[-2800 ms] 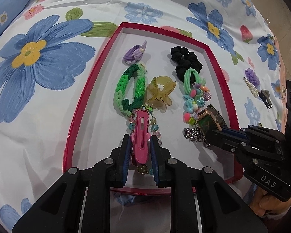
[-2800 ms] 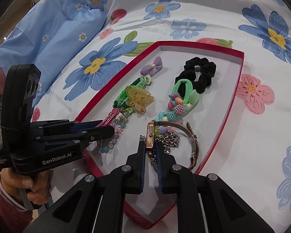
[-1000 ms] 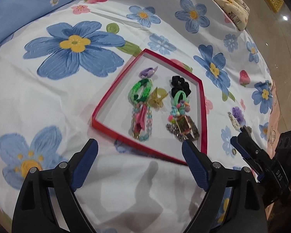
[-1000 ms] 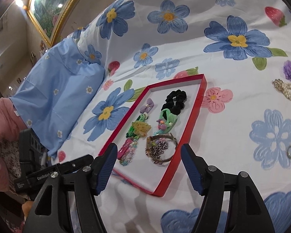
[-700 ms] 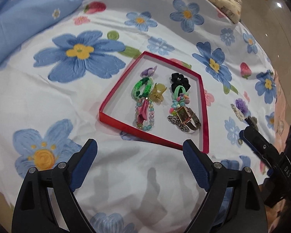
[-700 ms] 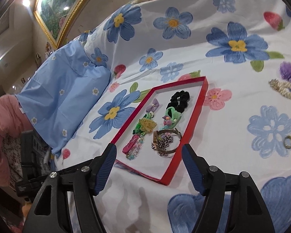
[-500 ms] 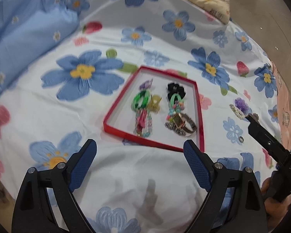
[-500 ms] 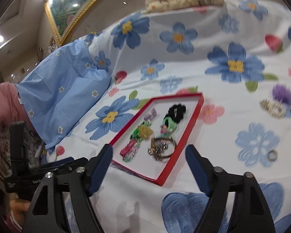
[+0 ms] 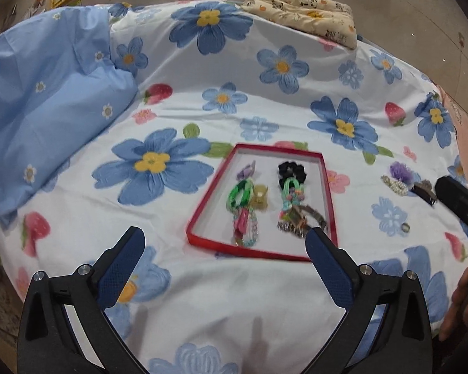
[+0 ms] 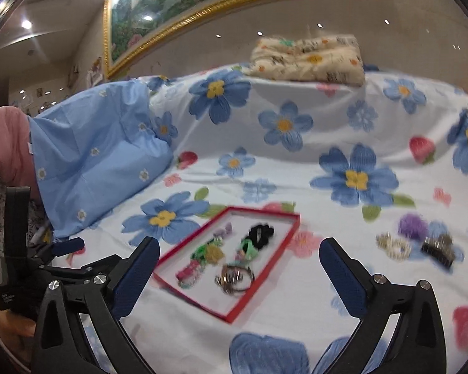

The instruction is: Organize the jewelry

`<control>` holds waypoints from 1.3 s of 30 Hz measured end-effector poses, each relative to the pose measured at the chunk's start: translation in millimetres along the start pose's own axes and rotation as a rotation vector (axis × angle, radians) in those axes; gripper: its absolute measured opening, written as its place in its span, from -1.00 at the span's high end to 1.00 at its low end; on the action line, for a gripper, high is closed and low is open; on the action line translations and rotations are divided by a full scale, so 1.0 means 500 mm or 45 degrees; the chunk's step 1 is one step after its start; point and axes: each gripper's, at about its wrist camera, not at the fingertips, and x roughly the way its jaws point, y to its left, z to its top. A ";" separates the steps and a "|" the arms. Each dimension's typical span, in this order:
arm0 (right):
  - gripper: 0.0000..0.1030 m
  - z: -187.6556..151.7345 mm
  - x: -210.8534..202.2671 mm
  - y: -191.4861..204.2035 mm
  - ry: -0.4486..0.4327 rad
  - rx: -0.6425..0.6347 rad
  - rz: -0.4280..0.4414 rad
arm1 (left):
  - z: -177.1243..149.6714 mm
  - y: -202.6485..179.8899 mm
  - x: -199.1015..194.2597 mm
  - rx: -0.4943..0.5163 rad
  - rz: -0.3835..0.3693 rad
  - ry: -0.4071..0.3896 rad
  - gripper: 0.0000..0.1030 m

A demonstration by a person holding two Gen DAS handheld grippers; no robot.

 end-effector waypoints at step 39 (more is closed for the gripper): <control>-1.00 -0.177 0.084 0.004 0.158 0.054 -0.041 | -0.100 -0.015 0.035 0.017 0.061 0.031 -1.00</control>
